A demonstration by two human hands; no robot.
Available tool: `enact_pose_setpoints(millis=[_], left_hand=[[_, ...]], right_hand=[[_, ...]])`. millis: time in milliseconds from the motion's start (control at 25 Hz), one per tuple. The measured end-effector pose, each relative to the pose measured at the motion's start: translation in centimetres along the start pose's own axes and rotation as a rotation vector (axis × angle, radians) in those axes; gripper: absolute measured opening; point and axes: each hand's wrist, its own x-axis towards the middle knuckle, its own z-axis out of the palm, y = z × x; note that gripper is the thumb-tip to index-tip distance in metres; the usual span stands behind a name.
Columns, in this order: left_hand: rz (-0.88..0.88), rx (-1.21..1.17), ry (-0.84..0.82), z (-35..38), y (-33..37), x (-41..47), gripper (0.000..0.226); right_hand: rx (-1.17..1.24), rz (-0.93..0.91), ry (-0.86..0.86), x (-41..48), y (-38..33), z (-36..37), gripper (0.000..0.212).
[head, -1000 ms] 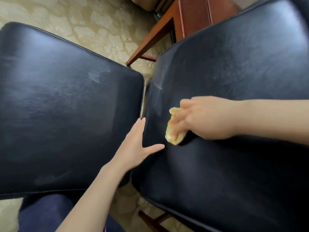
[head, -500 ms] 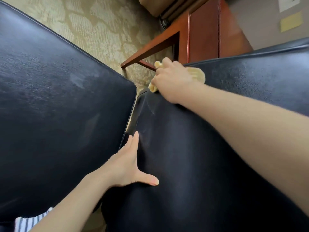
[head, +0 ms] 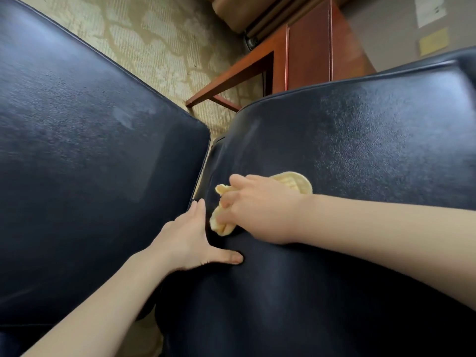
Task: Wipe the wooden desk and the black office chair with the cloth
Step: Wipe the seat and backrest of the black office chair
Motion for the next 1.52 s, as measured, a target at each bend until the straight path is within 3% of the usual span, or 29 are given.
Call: enact_pose_setpoints(millis=[120, 280, 400, 520, 760, 920, 1080, 1240, 1520], left_hand=[[0.012, 0.086, 0.000, -0.6, 0.4, 0.1, 0.144], [0.048, 0.209, -0.007, -0.4, 0.3, 0.7, 0.144], [0.028, 0.226, -0.045, 0.1, 0.1, 0.9, 0.148], [-0.001, 0.230, -0.075, 0.0, 0.3, 1.2, 0.149], [-0.030, 0.287, -0.038, -0.7, 0.9, 0.7, 0.146], [-0.066, 0.299, 0.016, -0.3, 0.8, 0.1, 0.140], [-0.081, 0.271, 0.008, -0.3, 0.8, -0.3, 0.146], [-0.012, 0.282, 0.010, -1.0, 1.0, 0.0, 0.147], [0.018, 0.289, 0.008, -0.9, 1.2, 0.4, 0.155]], right_hand=[[0.068, 0.023, -0.022, -3.0, 2.4, -0.9, 0.051], [-0.027, 0.275, 0.066, -3.5, 9.3, -2.6, 0.062], [-0.119, 0.391, 0.088, 0.0, 12.4, -2.9, 0.045], [-0.196, 0.450, 0.084, 4.3, 11.0, -1.7, 0.026], [-0.155, 0.320, 0.057, 4.4, 4.9, 0.1, 0.023], [-0.077, 0.113, 0.017, 1.1, 0.7, 0.3, 0.022], [-0.070, 0.007, -0.002, -3.1, 2.2, -1.2, 0.029], [-0.224, 0.273, 0.043, -3.4, 9.2, -3.7, 0.041], [-0.292, 0.555, -0.081, 6.5, 13.7, -3.1, 0.027]])
